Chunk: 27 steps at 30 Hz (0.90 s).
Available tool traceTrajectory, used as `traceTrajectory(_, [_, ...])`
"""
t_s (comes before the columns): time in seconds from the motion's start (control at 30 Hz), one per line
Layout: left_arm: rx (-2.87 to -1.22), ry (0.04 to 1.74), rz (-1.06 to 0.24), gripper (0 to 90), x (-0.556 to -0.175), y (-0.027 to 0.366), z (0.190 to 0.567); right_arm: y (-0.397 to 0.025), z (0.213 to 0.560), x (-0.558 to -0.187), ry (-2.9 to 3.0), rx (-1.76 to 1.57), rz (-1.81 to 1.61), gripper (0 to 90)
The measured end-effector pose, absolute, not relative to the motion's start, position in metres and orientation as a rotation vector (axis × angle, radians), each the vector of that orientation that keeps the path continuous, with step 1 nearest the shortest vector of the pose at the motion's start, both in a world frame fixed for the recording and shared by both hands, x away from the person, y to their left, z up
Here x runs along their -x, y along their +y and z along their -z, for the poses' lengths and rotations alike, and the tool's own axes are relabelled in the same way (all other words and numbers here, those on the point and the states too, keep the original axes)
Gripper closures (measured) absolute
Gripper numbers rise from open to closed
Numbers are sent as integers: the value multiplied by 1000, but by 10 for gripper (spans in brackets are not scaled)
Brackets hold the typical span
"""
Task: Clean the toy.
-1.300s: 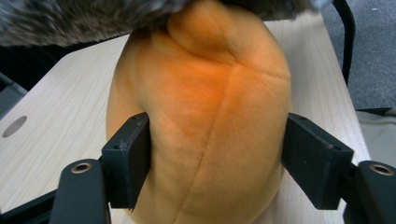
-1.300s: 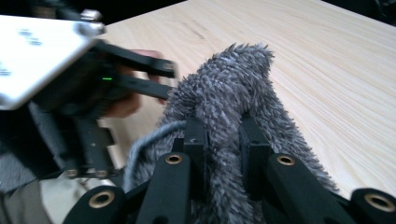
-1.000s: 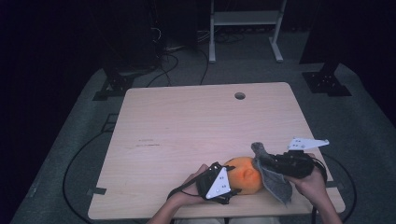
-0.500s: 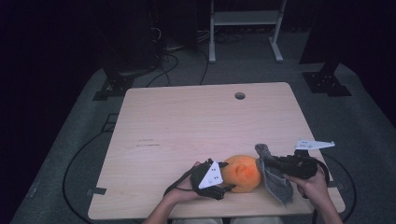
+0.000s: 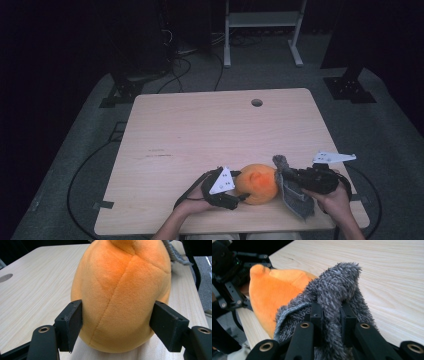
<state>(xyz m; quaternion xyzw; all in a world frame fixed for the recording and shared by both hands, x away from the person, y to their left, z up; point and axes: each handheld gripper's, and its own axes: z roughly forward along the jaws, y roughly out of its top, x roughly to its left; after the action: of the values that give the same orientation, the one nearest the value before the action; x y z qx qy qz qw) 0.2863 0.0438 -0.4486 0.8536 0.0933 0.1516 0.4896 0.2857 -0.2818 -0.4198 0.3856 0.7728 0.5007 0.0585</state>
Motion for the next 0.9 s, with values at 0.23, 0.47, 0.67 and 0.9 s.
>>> traceTrajectory(0.23, [-2061, 273, -335, 311, -291, 48, 450, -254, 400, -273, 2353, -972, -1518, 750])
traceTrajectory(0.47, [-2035, 303, -322, 340, -293, 48, 450, -271, 415, -281, 2331, -1099, -1467, 751])
traceTrajectory(0.67, [-2010, 372, -294, 347, -298, 50, 451, -244, 393, -266, 2346, -918, -1535, 738])
traceTrajectory(0.9, [-1987, 399, -284, 354, -299, 49, 451, -248, 404, -272, 2336, -963, -1428, 732])
